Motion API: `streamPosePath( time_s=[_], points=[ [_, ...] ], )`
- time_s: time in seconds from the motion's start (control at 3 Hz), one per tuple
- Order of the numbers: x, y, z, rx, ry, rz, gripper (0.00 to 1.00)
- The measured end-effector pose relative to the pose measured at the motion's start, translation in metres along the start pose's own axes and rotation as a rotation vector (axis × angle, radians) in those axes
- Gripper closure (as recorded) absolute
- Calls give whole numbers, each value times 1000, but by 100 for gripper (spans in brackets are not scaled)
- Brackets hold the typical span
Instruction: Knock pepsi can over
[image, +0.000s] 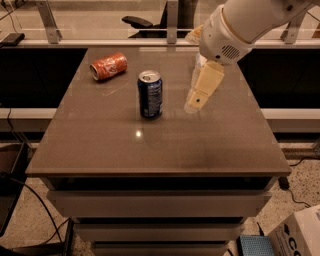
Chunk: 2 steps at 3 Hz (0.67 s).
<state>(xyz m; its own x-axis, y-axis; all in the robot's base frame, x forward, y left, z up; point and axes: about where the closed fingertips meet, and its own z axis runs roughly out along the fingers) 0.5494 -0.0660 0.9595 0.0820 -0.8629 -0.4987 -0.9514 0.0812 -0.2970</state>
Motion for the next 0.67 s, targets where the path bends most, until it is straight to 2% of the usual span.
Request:
streamPosePath(
  time_s=[0.67],
  points=[
    [-7, -8, 28, -19, -64, 2, 0]
  ],
)
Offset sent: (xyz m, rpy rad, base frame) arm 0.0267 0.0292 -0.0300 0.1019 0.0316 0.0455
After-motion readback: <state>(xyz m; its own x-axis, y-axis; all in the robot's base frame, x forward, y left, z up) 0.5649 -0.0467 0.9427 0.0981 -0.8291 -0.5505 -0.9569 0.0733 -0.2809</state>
